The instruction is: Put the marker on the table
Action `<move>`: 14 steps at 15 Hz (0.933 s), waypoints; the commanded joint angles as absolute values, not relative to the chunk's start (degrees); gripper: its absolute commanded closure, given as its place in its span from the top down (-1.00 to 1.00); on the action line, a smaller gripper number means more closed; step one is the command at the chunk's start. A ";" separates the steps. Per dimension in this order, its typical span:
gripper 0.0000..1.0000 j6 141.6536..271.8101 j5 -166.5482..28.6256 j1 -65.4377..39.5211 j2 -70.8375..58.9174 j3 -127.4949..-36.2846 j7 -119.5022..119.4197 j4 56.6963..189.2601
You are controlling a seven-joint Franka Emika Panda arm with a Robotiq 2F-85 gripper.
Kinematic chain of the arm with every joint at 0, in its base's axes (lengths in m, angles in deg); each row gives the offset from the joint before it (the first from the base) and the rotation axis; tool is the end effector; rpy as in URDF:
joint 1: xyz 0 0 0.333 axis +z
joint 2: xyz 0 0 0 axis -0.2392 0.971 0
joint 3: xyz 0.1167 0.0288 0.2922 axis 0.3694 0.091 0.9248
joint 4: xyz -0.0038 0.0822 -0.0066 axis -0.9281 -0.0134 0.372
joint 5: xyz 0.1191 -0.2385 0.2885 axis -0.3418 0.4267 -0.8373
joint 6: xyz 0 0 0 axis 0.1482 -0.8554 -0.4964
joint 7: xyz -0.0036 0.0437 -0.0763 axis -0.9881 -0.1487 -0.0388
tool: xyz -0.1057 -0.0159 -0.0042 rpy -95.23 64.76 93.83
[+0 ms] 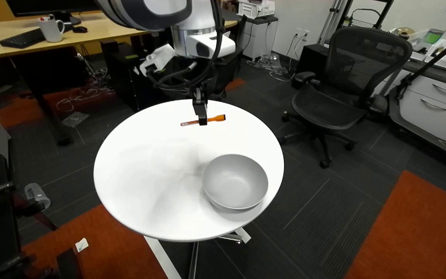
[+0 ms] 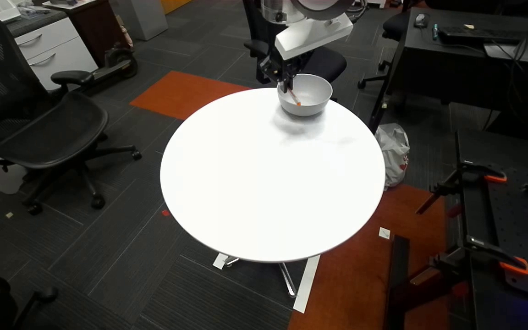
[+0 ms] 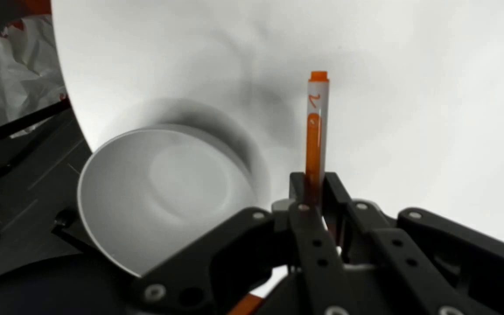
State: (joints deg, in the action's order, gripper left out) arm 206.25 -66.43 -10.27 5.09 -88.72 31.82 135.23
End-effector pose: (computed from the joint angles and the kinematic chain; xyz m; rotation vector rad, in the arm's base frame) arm 0.6466 -0.0744 0.2796 2.8296 -0.9922 0.1165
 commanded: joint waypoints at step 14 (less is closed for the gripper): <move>0.03 198.32 -64.64 -8.66 7.69 -79.93 4.13 131.02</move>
State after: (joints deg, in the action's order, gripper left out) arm 201.02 -65.93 -8.53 6.90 -80.16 6.41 133.21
